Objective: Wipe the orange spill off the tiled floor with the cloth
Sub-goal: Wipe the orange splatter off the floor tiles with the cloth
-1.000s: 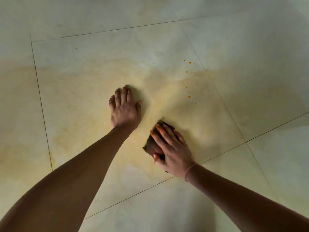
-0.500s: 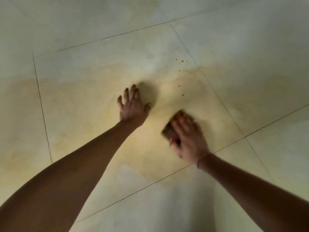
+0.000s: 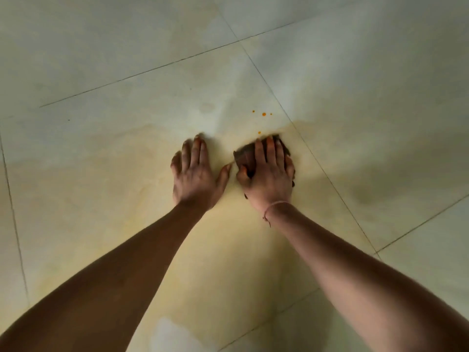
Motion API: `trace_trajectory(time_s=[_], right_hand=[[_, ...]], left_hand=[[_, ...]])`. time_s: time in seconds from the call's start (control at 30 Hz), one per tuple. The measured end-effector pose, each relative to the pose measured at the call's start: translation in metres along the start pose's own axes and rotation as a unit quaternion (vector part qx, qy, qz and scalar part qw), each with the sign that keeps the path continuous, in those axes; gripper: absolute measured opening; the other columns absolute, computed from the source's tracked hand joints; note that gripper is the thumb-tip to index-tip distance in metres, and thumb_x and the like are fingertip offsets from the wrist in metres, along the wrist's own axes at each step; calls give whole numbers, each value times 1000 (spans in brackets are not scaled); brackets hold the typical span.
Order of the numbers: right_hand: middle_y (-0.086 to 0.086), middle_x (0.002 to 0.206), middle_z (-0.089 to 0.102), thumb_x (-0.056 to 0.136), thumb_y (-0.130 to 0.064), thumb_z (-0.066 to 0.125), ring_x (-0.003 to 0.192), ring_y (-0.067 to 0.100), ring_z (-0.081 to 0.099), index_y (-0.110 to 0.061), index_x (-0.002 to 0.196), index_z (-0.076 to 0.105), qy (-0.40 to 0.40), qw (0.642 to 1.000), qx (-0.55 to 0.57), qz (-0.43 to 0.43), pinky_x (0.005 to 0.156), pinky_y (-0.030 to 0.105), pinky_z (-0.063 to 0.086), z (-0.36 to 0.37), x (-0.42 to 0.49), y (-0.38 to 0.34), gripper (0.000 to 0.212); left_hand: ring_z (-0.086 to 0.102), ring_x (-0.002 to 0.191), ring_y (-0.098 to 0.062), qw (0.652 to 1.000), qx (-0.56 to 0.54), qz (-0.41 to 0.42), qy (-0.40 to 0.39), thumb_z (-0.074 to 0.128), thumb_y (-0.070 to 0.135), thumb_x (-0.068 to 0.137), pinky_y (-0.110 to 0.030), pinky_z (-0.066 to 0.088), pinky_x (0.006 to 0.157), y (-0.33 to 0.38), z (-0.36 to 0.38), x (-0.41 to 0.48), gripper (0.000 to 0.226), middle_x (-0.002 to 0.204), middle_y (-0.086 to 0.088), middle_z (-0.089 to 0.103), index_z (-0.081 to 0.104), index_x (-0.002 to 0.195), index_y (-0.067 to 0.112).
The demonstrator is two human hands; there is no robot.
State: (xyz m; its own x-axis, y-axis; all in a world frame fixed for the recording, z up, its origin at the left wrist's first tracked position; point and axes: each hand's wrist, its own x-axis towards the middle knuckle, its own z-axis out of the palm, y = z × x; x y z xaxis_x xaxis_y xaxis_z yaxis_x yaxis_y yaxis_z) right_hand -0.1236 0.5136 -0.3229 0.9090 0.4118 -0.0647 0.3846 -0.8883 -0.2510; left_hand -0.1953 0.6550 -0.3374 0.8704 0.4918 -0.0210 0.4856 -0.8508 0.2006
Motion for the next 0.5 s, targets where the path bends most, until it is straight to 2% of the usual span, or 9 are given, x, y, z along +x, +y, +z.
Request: trace_trajectory(time_s=[0.07, 0.13, 0.2, 0.3, 0.37, 0.5], right_hand=[[10, 159, 25, 83, -53, 42, 147, 27, 19, -17, 150, 31, 11, 1000, 4, -17, 117, 45, 19, 0, -21, 9, 77], [10, 158, 26, 79, -54, 44, 146, 29, 22, -17, 149, 32, -15, 999, 2, -52, 115, 47, 23, -2, -58, 21, 80], [11, 157, 27, 79, -54, 45, 145, 30, 23, -16, 149, 33, -28, 997, -2, -74, 114, 47, 24, -2, -34, 29, 81], [11, 160, 21, 86, -51, 39, 148, 28, 16, -15, 152, 23, -13, 999, -12, 29, 117, 47, 16, -10, 63, 3, 77], [11, 160, 19, 87, -50, 36, 148, 28, 14, -15, 153, 20, -11, 999, -11, 52, 118, 47, 15, -9, 76, -2, 77], [13, 158, 25, 81, -53, 38, 146, 29, 22, -15, 151, 29, -30, 996, -41, -78, 115, 46, 23, -15, 26, 36, 80]], left_hand=[[14, 145, -31, 1000, -2, 1, -10, 29, 63, 91, -49, 15, 116, 1, -4, 3, 82, 159, -9, 19, 21, 149, 5], [13, 146, -31, 1000, -5, 1, -16, 30, 61, 92, -49, 14, 116, 2, -8, 2, 81, 159, -9, 18, 21, 149, 4], [12, 146, -32, 1000, -4, 3, -20, 30, 60, 93, -49, 14, 116, 3, -8, 0, 80, 159, -9, 17, 21, 149, 4], [11, 146, -32, 1000, -4, 3, -25, 31, 60, 93, -48, 13, 117, 0, -6, 2, 80, 159, -9, 16, 21, 149, 4], [10, 146, -31, 1000, -2, 0, -25, 31, 60, 93, -47, 12, 117, 1, -6, 1, 80, 159, -9, 16, 21, 149, 4], [8, 147, -30, 999, -4, -4, -32, 31, 59, 93, -46, 11, 117, 3, -11, 0, 80, 160, -8, 14, 21, 150, 4]])
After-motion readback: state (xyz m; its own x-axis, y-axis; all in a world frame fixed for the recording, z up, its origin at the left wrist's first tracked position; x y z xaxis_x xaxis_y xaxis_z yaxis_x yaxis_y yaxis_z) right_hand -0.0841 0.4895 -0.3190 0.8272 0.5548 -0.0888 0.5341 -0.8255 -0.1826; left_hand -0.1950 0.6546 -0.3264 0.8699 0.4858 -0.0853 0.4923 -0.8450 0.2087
